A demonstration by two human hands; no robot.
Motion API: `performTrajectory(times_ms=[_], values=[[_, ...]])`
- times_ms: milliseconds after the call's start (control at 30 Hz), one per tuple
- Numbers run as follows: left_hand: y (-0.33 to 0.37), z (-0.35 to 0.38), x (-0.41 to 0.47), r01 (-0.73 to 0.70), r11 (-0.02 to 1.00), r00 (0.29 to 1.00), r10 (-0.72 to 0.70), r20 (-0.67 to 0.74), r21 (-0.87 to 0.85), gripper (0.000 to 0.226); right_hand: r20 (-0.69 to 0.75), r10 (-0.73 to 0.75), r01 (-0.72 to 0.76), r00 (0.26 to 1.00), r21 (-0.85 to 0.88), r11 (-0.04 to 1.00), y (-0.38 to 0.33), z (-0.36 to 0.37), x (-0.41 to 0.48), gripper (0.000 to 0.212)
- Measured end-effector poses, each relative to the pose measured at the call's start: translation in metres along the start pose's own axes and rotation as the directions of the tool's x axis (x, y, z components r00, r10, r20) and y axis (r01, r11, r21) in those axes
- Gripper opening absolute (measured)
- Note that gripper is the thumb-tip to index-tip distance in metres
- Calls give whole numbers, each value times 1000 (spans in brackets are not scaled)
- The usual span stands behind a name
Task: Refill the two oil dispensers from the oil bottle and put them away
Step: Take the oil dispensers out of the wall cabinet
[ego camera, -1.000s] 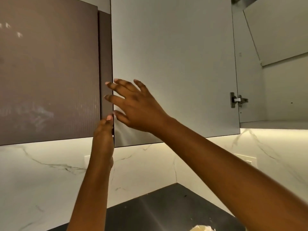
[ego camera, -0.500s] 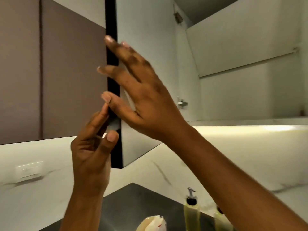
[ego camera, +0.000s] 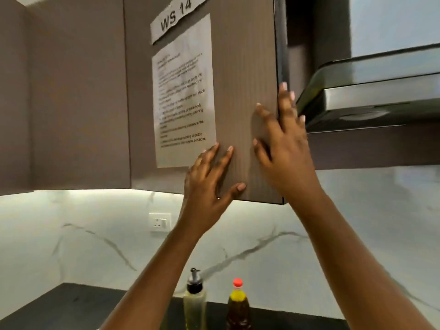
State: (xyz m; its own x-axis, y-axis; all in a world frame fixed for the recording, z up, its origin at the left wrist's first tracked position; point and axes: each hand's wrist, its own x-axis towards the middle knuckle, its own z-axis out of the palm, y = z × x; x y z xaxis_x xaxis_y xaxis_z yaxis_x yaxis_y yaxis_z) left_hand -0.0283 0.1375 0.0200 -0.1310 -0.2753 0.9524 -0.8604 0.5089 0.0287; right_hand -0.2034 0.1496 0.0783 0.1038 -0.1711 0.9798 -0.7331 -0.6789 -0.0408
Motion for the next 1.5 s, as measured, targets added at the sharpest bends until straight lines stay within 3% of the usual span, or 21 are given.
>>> performTrajectory(times_ms=[167,400,833,1500], values=[[-12,49,14,-16,981,999,10,30,195,67,-4,3,-4,1000,-321,947,41,35,-3,59],[-13,95,25,48,947,994,-76,76,318,67,14,66,-51,998,-467,883,83,73,-2,60],[-36,146,40,36,894,995,-73,65,448,67,84,153,-93,985,-490,867,120,126,-5,62],[-54,165,37,34,859,999,-51,19,511,67,135,158,-79,978,-459,885,132,138,-2,62]])
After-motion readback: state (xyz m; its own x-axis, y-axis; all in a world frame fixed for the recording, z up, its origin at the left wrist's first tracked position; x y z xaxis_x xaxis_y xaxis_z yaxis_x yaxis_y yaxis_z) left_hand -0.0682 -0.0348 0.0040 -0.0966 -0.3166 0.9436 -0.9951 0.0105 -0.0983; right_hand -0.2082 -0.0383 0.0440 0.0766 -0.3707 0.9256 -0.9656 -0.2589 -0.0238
